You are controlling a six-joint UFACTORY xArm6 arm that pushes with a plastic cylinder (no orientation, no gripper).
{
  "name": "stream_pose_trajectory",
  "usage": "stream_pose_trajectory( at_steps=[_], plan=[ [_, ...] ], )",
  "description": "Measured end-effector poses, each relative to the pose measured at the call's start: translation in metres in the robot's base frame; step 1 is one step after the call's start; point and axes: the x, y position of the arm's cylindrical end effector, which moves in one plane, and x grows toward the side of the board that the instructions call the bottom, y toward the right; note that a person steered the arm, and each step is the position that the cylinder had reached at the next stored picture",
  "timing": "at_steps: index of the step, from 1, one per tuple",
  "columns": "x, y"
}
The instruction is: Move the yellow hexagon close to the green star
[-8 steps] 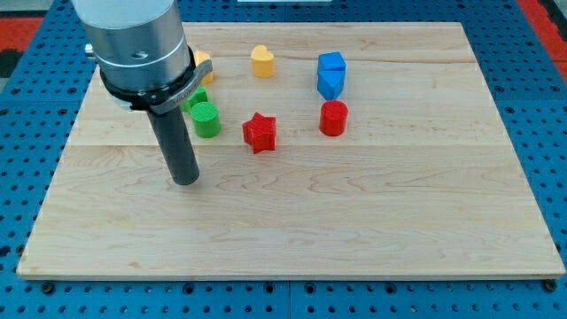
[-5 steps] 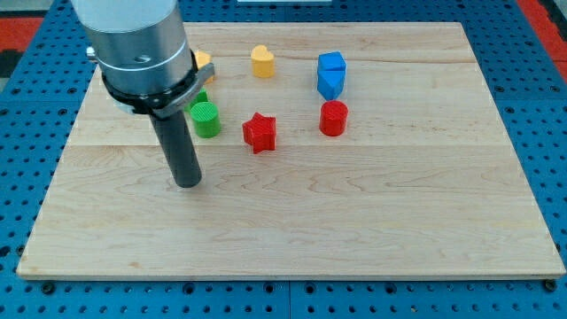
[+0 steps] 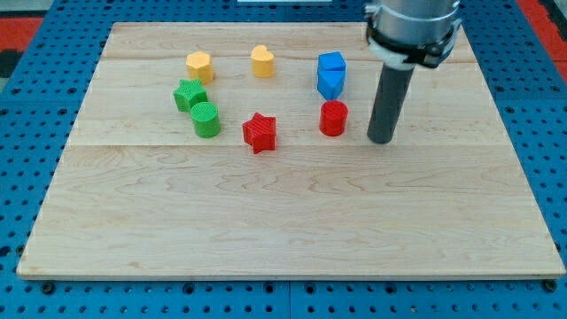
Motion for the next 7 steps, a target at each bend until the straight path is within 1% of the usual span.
stream_pose_trajectory(
  at_steps=[1, 2, 3, 4, 5, 6, 7],
  plan=[
    [-0.062, 0.022],
    [-0.128, 0.021],
    [-0.165, -0.033],
    [-0.186, -0.124],
    [-0.188, -0.218],
    [-0.18, -0.283],
    [-0.138, -0.274]
  ],
)
